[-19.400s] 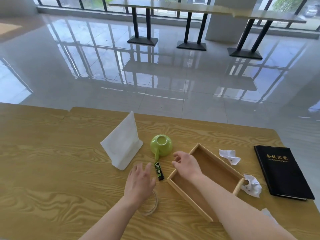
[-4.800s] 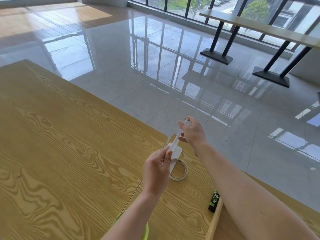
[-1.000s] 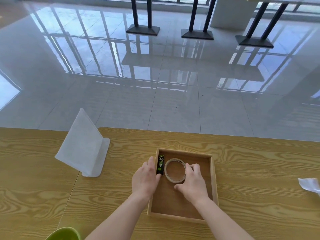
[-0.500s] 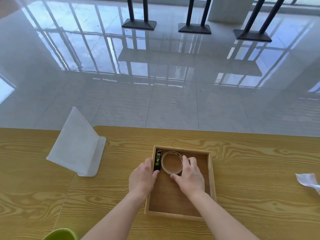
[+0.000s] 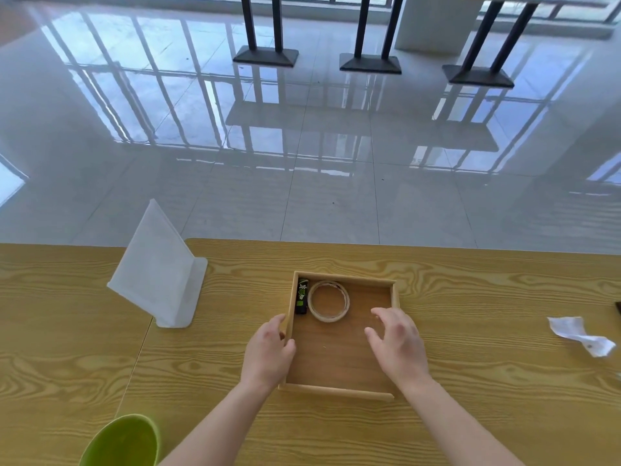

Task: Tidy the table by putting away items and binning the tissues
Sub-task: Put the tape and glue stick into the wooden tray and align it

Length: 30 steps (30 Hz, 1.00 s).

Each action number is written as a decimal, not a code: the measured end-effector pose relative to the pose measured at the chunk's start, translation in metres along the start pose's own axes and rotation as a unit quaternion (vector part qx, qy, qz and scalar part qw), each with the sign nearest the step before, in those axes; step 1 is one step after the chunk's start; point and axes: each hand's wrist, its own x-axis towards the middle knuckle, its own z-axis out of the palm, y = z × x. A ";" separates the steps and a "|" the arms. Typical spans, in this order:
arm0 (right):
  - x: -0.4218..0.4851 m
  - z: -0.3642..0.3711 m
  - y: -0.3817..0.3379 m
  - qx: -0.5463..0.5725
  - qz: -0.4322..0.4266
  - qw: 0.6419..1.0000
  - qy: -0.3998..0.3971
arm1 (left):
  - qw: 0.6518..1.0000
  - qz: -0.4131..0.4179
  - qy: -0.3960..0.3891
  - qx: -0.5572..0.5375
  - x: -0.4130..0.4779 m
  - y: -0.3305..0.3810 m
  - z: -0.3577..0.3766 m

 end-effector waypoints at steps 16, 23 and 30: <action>-0.020 -0.009 0.039 -0.037 0.138 0.987 -0.078 | 1.000 -0.021 0.004 -0.001 -0.034 0.000 -0.004; -0.013 -0.006 0.028 -0.046 0.125 0.988 -0.084 | 1.000 -0.022 0.011 0.013 -0.031 -0.004 -0.007; -0.002 0.005 0.009 -0.043 0.100 0.990 -0.088 | 0.999 -0.036 0.026 0.005 -0.028 -0.017 -0.022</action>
